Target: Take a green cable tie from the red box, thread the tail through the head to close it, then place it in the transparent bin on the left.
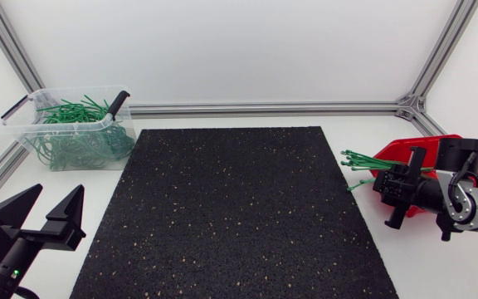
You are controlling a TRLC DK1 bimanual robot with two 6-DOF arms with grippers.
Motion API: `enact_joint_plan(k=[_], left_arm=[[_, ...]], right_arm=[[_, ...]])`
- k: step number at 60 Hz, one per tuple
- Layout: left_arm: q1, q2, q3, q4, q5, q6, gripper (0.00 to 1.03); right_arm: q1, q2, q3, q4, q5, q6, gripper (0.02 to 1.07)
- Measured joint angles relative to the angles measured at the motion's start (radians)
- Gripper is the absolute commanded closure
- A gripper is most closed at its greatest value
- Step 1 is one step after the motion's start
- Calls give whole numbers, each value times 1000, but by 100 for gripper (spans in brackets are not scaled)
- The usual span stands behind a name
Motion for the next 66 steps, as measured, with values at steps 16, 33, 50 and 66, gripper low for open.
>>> enact_joint_plan(k=[16, 33, 50, 66], left_arm=[[-1, 0, 0, 0, 0, 0, 4], [-10, 0, 0, 0, -3, 0, 4], [-12, 0, 0, 0, -3, 0, 4], [-13, 0, 0, -2, -10, 0, 4]], right_arm=[[-2, -52, 0, -10, -1, -3, 99], [-20, -72, 0, -68, -8, -3, 101], [-27, -86, 0, -80, -15, -3, 101], [-45, -161, 0, -184, -60, -4, 101]])
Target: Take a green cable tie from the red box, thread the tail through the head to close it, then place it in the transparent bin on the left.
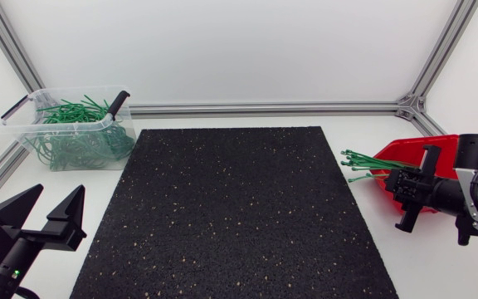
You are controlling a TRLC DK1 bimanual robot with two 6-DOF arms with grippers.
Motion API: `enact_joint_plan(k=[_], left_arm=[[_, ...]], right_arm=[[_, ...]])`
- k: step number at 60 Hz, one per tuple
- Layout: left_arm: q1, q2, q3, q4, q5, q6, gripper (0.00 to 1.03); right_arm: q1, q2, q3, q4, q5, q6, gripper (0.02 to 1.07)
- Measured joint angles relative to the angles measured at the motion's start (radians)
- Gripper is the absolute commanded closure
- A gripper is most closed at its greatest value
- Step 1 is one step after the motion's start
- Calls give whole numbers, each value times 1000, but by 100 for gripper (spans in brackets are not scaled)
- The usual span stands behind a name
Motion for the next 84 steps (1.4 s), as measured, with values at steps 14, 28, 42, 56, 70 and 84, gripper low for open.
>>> enact_joint_plan(k=[14, 28, 42, 56, 70, 84], left_arm=[[-6, 0, 0, 0, 0, 0, 4], [-6, -3, 0, -1, 0, 0, 4], [-9, -16, 0, -1, -5, 0, 4], [-9, -21, 0, -1, -5, 0, 4], [-5, -21, 1, -2, -4, 0, 4], [-5, 5, 17, -11, 24, -31, 4]], right_arm=[[-31, -164, 93, -345, -129, 28, 101], [-38, -331, 300, -707, -288, 103, 101], [100, -403, 500, -1028, -323, 204, 101], [323, -389, 620, -1154, -322, 373, 101], [537, -266, 666, -1164, -325, 676, 101], [636, -190, 663, -1101, -491, 932, 101]])
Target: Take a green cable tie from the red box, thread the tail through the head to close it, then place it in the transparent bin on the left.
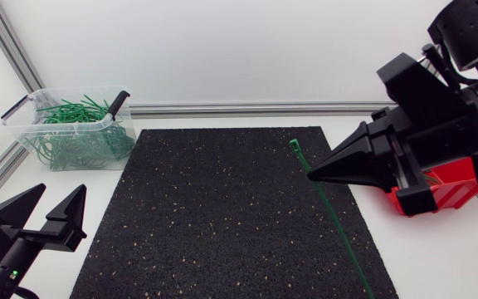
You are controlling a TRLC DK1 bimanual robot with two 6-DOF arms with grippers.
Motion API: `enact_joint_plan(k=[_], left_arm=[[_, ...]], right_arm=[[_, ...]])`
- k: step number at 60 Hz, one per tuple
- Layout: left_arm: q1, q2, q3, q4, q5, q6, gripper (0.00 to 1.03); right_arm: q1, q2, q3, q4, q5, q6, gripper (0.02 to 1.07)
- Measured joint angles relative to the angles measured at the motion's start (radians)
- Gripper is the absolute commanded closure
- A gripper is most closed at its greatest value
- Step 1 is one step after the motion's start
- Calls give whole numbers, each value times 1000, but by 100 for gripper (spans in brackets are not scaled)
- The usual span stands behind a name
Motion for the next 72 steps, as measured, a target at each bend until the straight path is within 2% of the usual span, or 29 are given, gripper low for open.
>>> enact_joint_plan(k=[8, 15, 21, 29, 36, 42, 57, 65, 72], left_arm=[[0, 119, 31, 54, 34, -23, 4], [29, 262, 96, 110, 112, -45, 4], [73, 388, 173, 151, 219, -76, 4], [93, 498, 260, 161, 377, -121, 4], [106, 570, 321, 161, 555, -173, 4], [102, 635, 359, 161, 674, -206, 4], [11, 807, 440, 171, 903, -248, 4], [-39, 897, 483, 202, 996, -292, 4], [-92, 971, 521, 263, 1044, -356, 4]], right_arm=[[11, 60, -9, 82, -79, 97, 101], [16, 117, -18, 136, -143, 152, 101], [24, 169, -41, 215, -215, 213, 101], [24, 212, -90, 365, -260, 317, 101], [32, 252, -110, 427, -304, 380, 101], [47, 288, -111, 467, -333, 413, 101], [82, 357, -129, 650, -392, 544, 101], [90, 369, -133, 686, -417, 594, 101], [96, 369, -136, 693, -431, 614, 101]])
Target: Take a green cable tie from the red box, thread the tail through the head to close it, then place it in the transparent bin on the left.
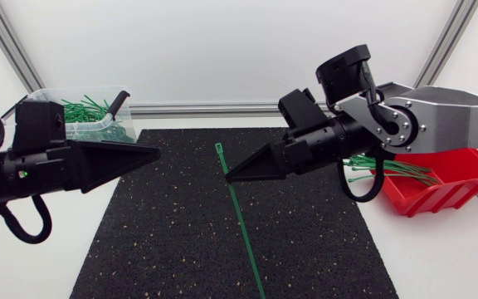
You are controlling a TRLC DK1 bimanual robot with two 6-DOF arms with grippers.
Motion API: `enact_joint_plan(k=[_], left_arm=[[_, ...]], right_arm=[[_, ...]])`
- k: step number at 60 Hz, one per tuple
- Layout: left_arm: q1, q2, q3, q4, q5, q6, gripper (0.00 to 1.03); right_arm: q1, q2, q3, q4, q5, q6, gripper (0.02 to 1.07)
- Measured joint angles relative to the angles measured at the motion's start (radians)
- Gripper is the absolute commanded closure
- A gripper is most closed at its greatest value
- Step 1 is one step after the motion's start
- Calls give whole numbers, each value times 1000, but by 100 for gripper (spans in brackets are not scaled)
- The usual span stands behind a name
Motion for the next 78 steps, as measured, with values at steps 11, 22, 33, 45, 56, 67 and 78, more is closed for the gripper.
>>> enact_joint_plan(k=[11, 22, 33, 45, 56, 67, 78], left_arm=[[-108, 97, 48, 130, 28, -108, 4], [-218, 195, 81, 171, 28, -138, 4], [-255, 272, 119, 177, 27, -141, 4], [-277, 285, 126, 184, 28, -160, 13], [-286, 289, 132, 210, 26, -177, 37], [-290, 301, 137, 227, -3, -193, 63], [-291, 309, 137, 237, -23, -206, 66]], right_arm=[[7, -1, -41, 108, -6, 74, 101], [-2, -27, -97, 204, -27, 163, 101], [-28, -63, -116, 277, -39, 227, 101], [-31, -66, -128, 380, -40, 301, 101], [-31, -66, -134, 412, -40, 328, 101], [-31, -66, -141, 415, -40, 331, 101], [-28, -66, -155, 416, -40, 332, 101]])
